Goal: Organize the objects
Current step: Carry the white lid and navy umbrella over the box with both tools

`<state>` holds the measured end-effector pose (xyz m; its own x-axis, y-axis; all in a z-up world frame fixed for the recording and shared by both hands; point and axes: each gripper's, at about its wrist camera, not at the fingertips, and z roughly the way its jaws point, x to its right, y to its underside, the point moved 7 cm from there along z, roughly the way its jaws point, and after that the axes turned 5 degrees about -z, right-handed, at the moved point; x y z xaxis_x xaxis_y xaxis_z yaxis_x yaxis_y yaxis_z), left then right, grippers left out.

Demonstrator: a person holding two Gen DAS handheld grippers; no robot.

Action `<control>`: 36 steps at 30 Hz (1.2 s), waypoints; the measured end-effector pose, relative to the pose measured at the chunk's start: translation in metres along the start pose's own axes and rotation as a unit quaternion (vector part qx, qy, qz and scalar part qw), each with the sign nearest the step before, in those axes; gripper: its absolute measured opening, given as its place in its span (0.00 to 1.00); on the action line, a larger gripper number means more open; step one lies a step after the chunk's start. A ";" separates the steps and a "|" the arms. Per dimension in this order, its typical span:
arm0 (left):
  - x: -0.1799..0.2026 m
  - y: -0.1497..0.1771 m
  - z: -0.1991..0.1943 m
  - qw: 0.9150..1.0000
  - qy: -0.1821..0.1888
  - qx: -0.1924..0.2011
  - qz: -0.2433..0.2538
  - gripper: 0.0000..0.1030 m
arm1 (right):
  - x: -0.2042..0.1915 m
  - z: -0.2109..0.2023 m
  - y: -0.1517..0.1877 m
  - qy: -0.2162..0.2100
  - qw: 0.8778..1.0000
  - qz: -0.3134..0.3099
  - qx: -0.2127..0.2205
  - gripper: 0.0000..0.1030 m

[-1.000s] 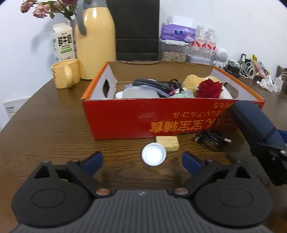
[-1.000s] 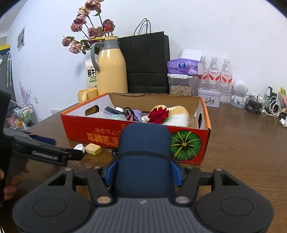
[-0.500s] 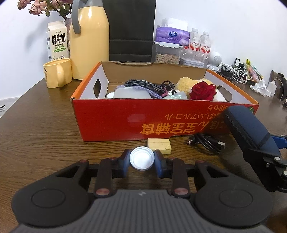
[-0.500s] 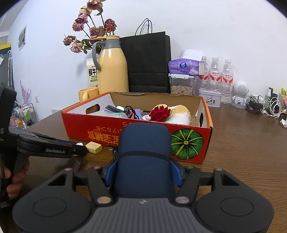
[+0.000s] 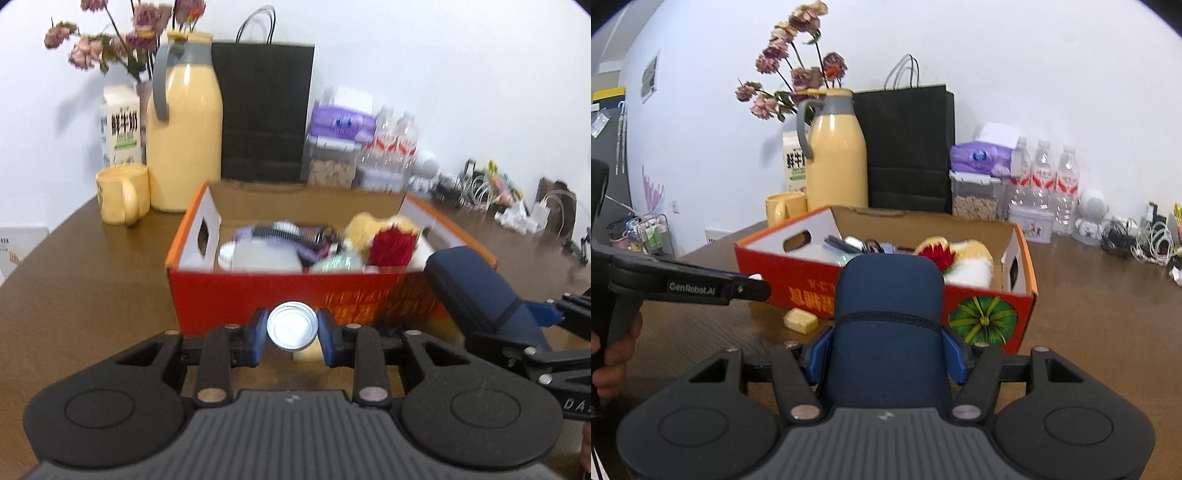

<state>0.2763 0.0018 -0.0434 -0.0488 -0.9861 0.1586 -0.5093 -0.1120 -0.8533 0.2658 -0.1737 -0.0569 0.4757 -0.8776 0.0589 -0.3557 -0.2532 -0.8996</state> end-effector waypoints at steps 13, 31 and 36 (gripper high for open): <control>0.014 -0.075 0.012 0.997 0.023 0.066 0.014 0.28 | 0.005 0.027 -0.079 0.012 0.999 -0.013 0.049 0.58; 0.004 -0.094 0.122 1.000 0.009 0.009 -0.022 0.28 | 0.042 0.146 -0.090 0.013 0.999 0.047 -0.019 0.58; 0.003 -0.089 0.126 1.000 0.004 0.004 -0.018 0.29 | 0.048 0.155 -0.079 0.013 0.998 0.054 -0.031 0.58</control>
<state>0.4293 -0.0068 -0.0294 -0.0384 -0.9804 0.1931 -0.5034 -0.1479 -0.8513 0.4413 -0.1329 -0.0504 0.4108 -0.9114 -0.0243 -0.4533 -0.1810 -0.8728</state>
